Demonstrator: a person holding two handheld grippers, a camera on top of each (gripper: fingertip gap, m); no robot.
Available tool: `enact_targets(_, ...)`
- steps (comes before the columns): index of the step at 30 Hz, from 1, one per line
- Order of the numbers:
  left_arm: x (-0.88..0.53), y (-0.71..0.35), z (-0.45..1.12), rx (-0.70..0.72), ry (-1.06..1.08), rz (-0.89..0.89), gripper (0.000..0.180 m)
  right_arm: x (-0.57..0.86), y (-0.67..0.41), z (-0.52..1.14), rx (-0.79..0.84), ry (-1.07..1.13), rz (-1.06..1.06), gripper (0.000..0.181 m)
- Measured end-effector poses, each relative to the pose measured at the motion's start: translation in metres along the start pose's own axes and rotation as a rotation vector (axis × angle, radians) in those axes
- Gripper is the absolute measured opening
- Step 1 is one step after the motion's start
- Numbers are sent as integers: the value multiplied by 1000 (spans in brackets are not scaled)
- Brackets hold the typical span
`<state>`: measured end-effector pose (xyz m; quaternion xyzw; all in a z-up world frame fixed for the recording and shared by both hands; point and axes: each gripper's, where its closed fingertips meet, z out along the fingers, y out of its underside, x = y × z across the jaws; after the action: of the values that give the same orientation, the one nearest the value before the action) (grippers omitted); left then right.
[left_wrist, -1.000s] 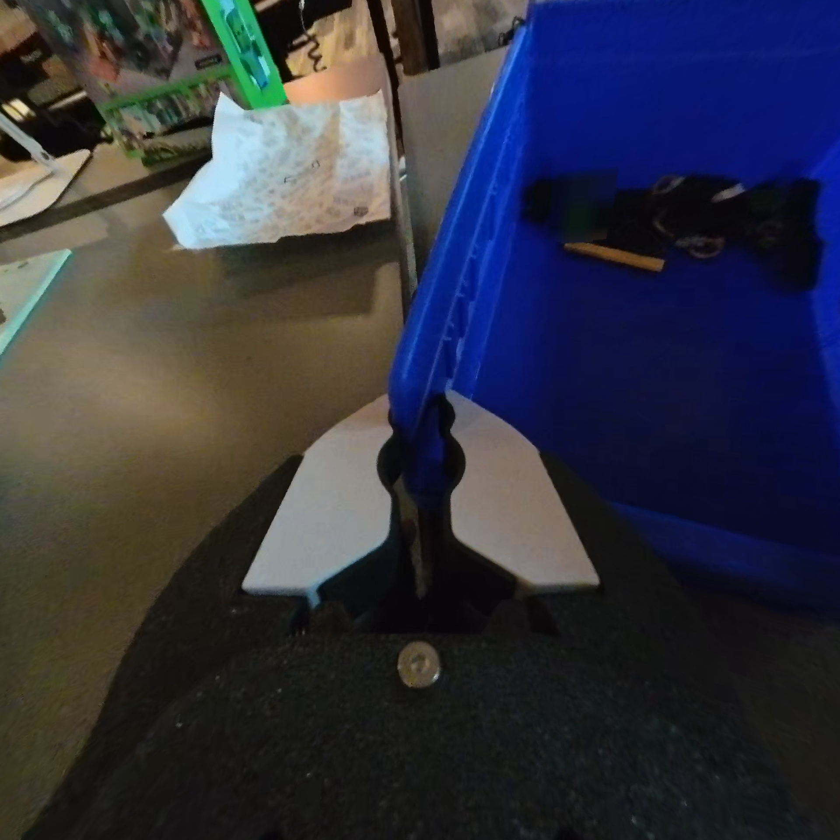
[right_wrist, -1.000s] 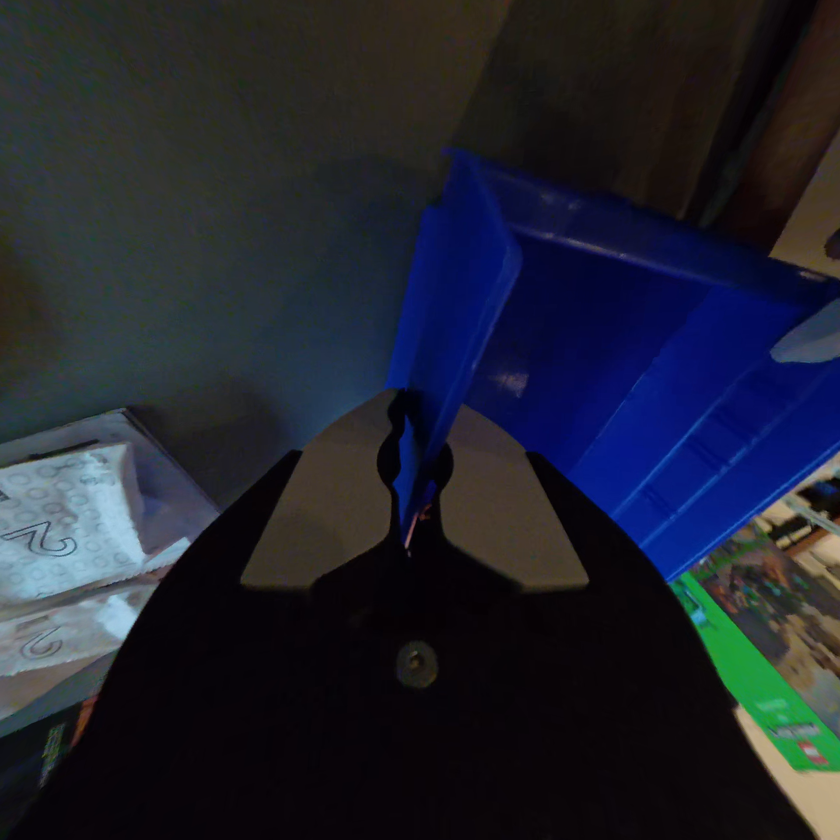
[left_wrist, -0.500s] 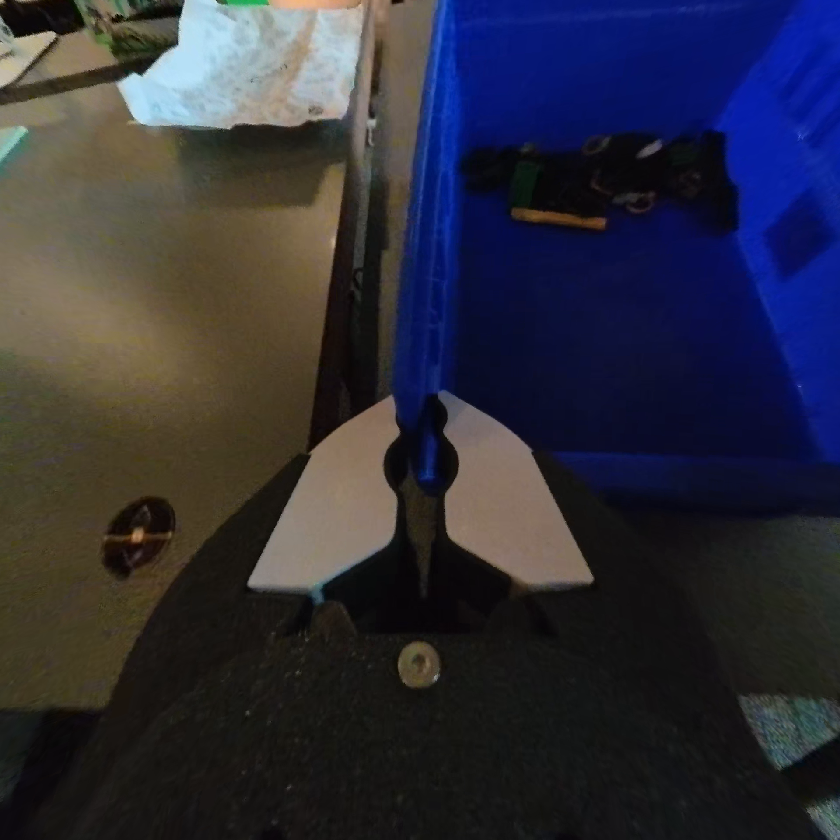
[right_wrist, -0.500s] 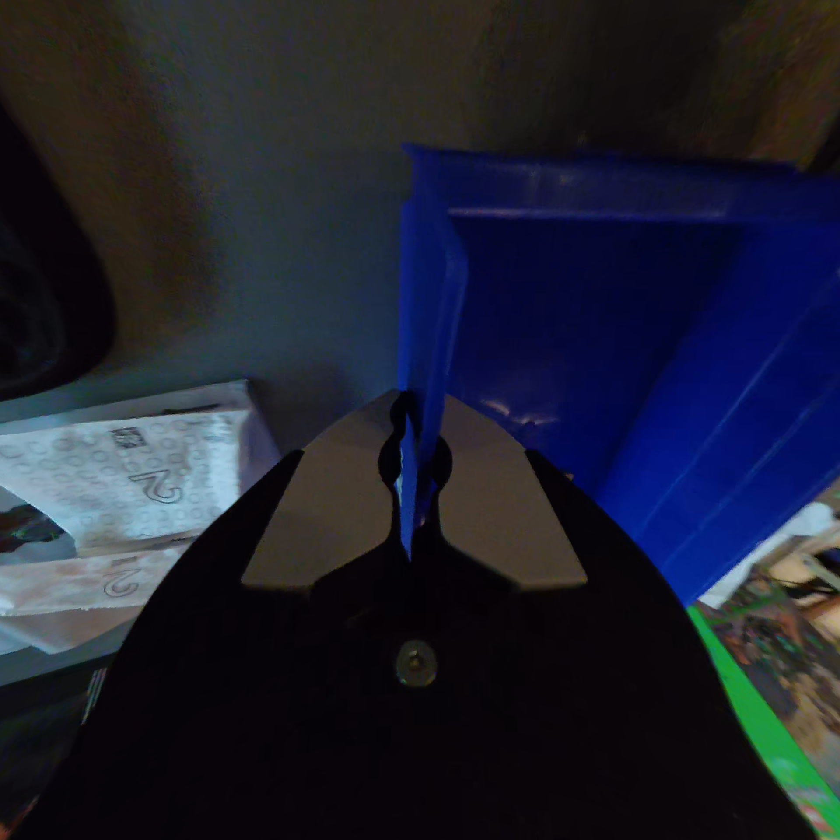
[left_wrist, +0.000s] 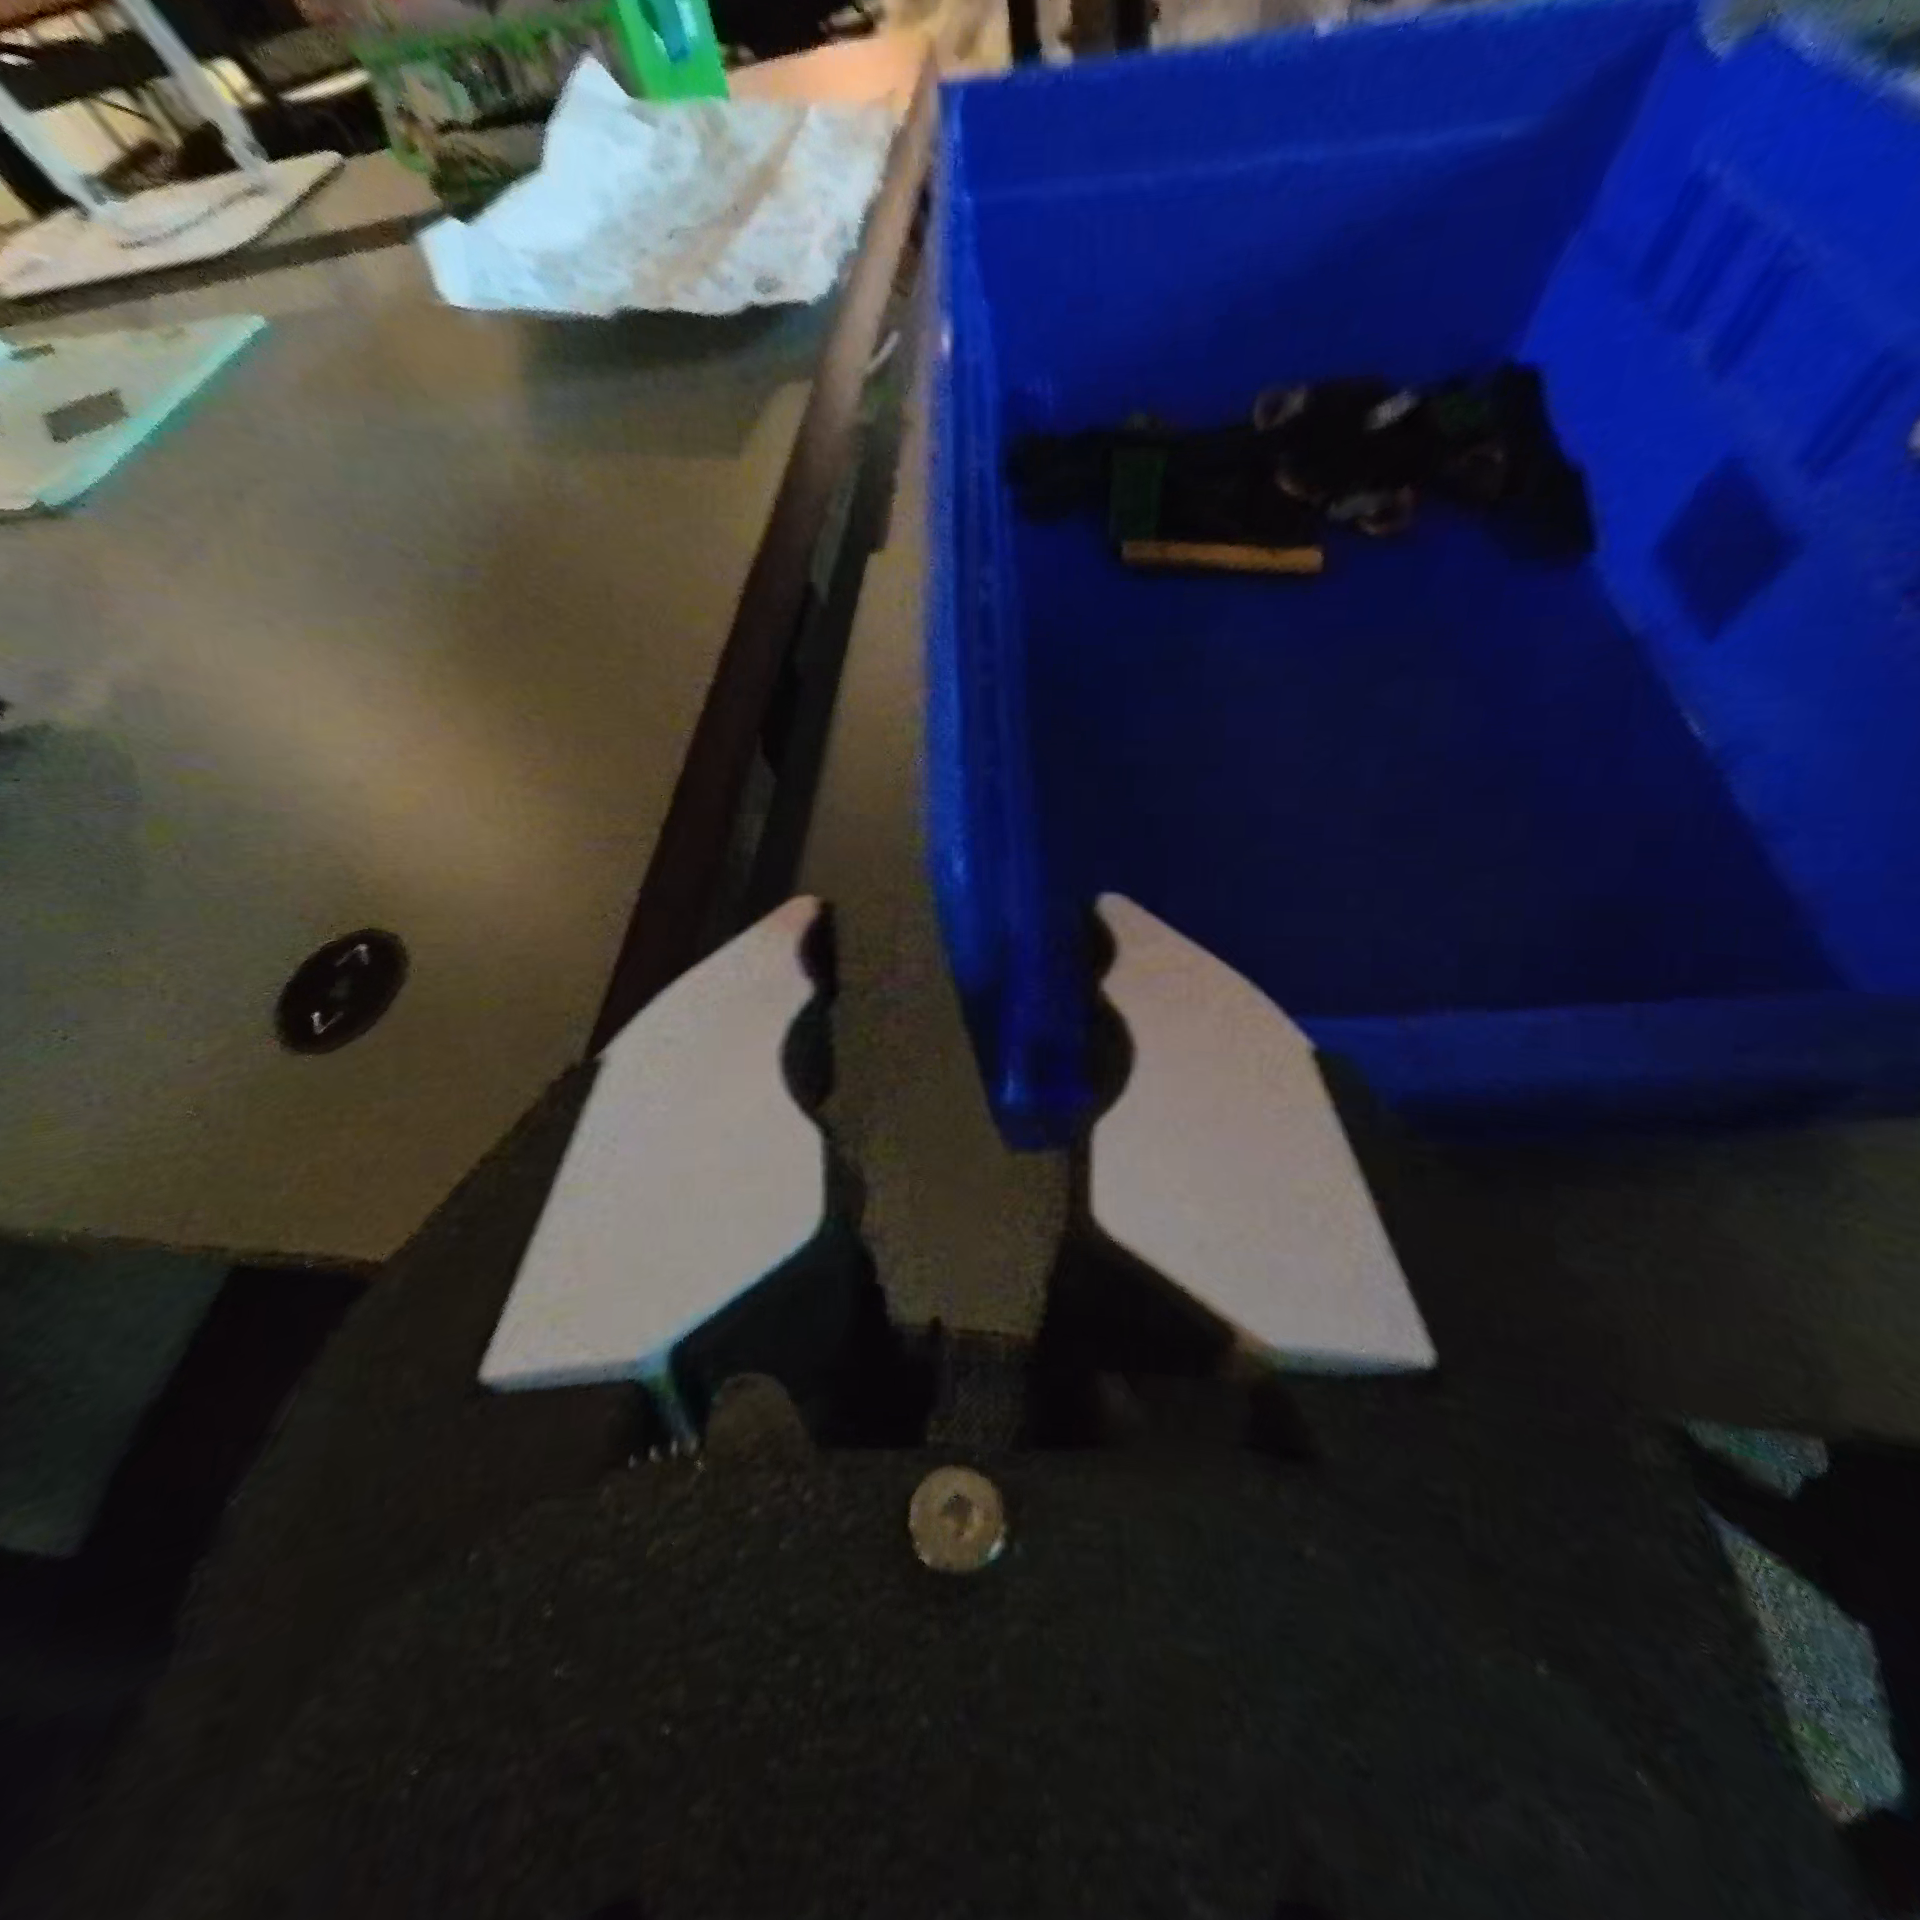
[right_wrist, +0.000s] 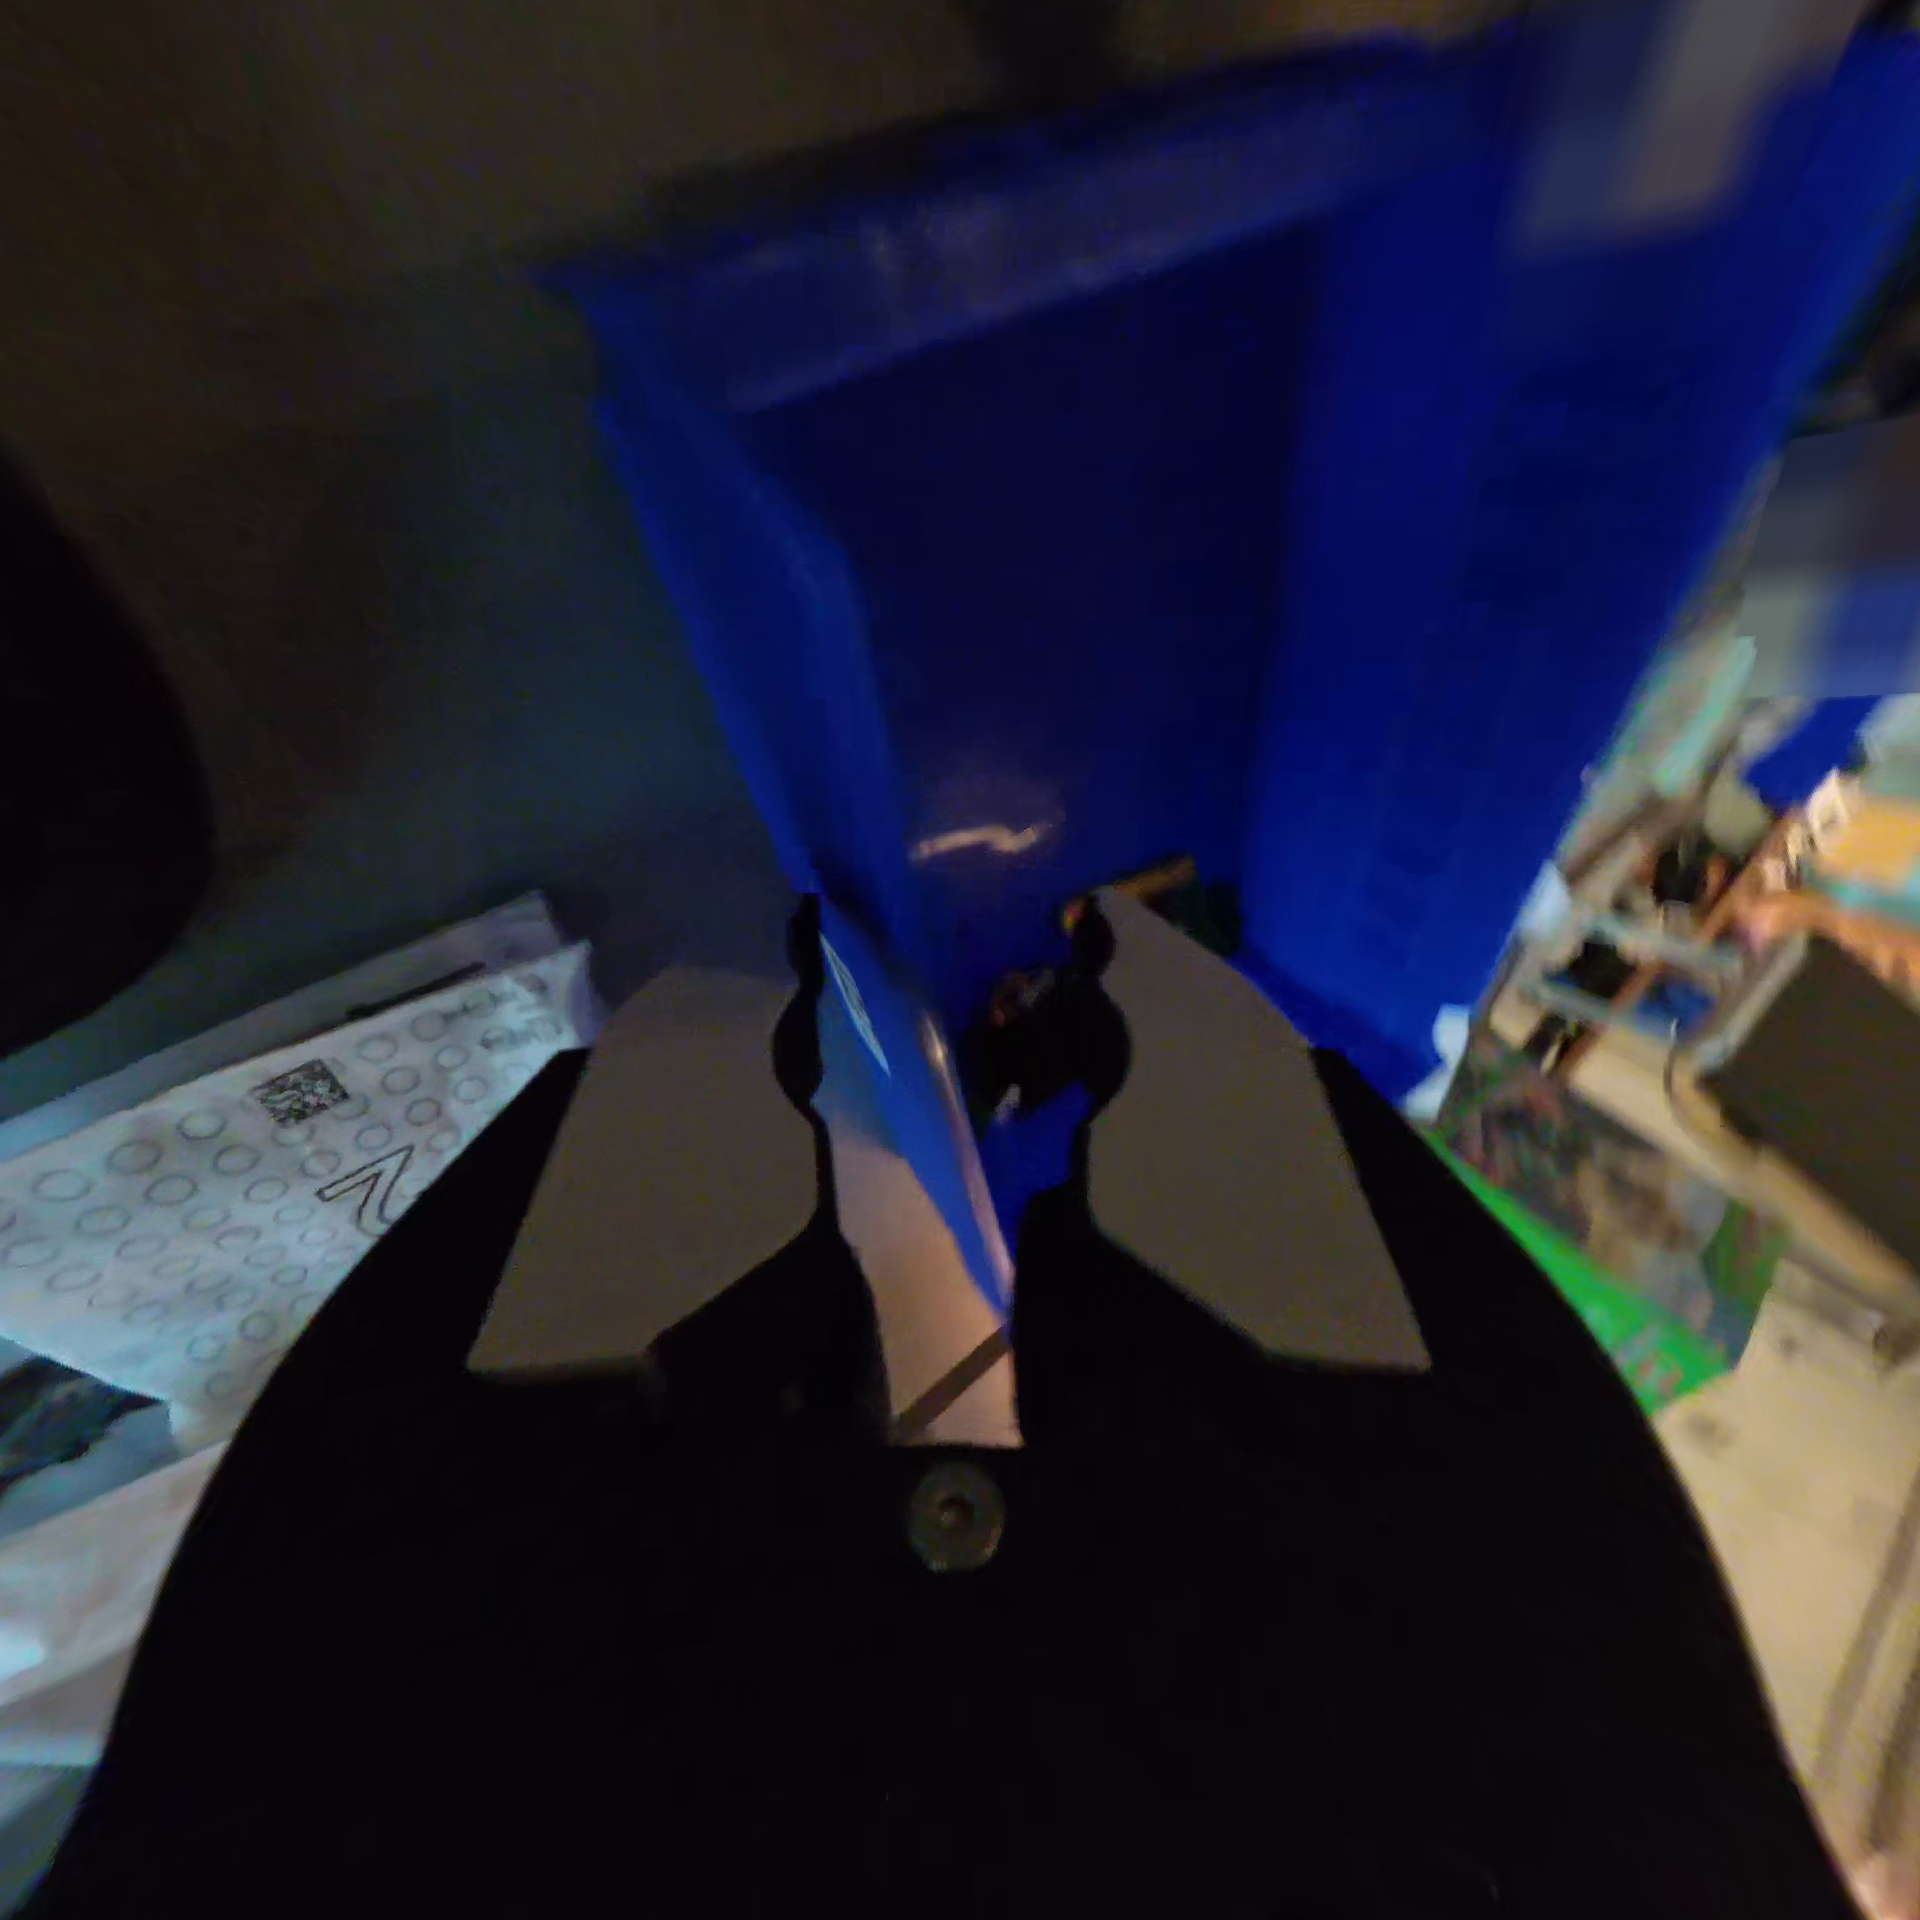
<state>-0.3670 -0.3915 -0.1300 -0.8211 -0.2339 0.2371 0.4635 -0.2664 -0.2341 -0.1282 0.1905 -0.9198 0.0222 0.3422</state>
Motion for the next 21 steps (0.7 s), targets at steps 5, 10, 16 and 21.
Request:
enact_targets(5,-2,-24,-33,132,18,-139,79,21,15,-58,155,183,359,59)
enact_targets(10,32,-42,-73,242,170,-157,80,0,8,-132,432,240,827,93)
enact_targets(16,107,-63,-119,348,413,-41,71,-70,-24,-206,581,250,1147,104)
enact_targets(21,177,-124,-169,575,734,-20,67,-110,-57,-262,660,312,1278,99)
